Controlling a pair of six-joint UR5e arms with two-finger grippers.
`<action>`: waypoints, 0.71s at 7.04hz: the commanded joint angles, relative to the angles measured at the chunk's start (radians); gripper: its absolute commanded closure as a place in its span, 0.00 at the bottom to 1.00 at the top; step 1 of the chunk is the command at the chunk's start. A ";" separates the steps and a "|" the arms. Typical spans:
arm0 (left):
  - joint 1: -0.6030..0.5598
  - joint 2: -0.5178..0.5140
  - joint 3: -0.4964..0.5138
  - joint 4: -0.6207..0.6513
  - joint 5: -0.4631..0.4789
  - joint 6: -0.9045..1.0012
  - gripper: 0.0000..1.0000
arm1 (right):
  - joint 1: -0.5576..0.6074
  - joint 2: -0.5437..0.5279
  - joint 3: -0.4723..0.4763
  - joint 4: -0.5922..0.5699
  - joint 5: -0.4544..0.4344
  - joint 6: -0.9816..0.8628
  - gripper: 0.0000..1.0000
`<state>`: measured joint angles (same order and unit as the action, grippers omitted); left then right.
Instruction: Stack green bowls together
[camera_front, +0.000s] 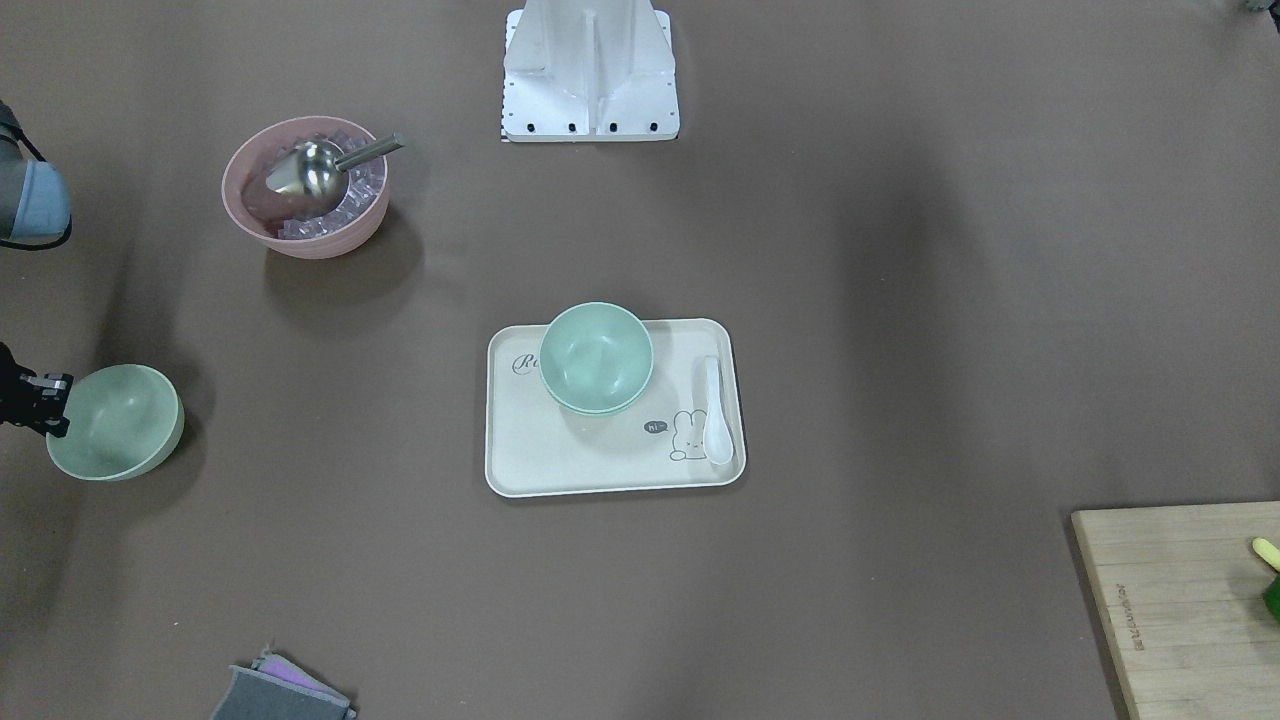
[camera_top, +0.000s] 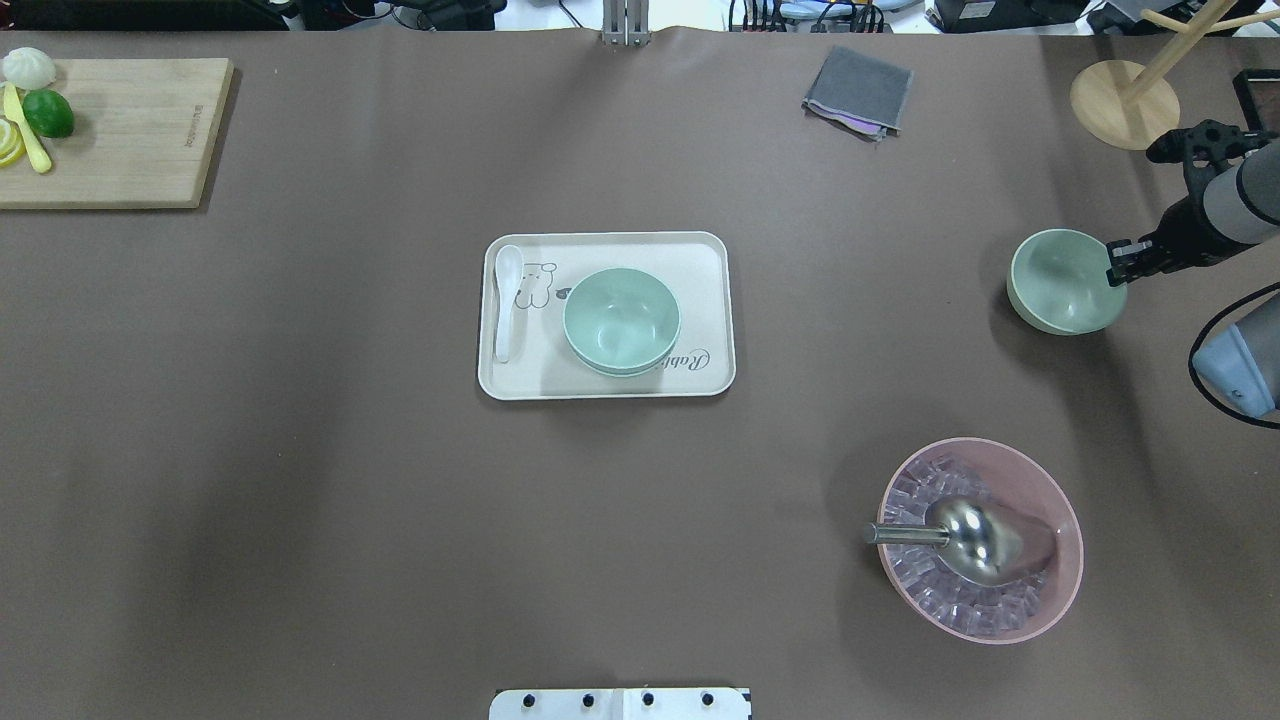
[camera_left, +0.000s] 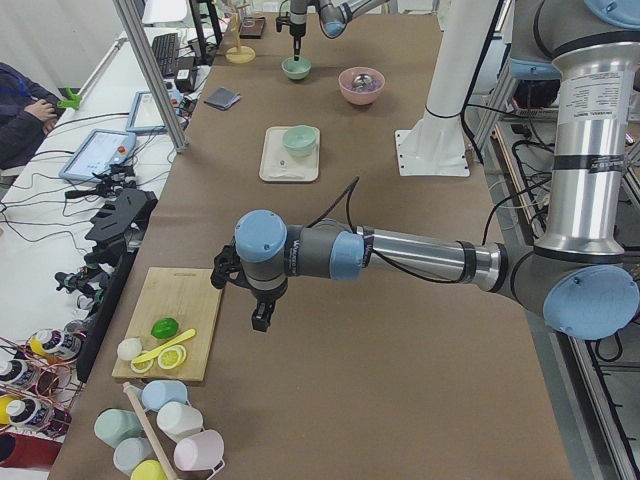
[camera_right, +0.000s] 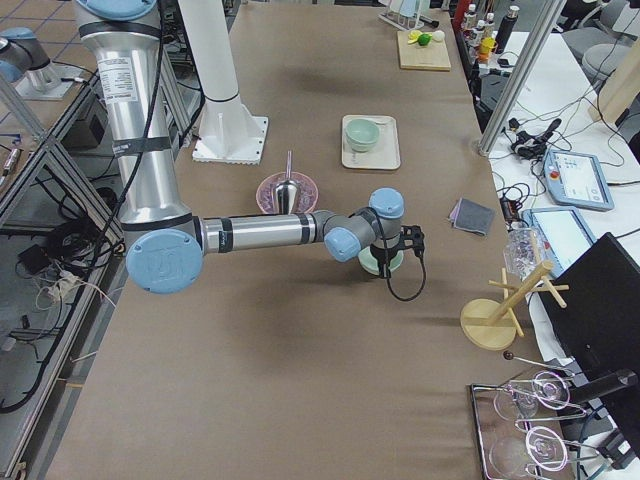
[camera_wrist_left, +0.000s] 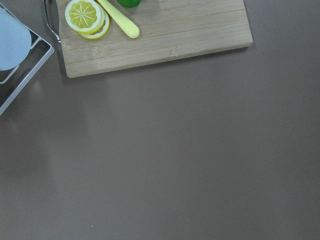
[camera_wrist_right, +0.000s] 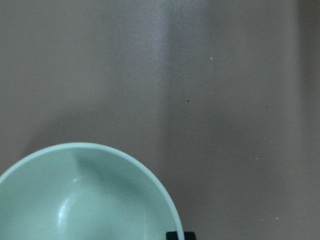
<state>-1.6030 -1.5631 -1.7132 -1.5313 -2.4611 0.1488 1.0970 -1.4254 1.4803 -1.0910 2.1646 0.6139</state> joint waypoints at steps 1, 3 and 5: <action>0.000 0.000 0.003 0.000 0.002 -0.002 0.01 | 0.023 0.078 0.035 -0.096 0.068 0.009 1.00; 0.000 0.023 0.053 0.005 0.005 -0.008 0.01 | 0.017 0.195 0.107 -0.231 0.086 0.193 1.00; 0.000 0.037 0.053 0.003 0.033 -0.009 0.01 | -0.087 0.284 0.205 -0.292 0.077 0.498 1.00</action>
<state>-1.6032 -1.5349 -1.6635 -1.5276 -2.4392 0.1397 1.0717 -1.2015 1.6266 -1.3379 2.2487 0.9318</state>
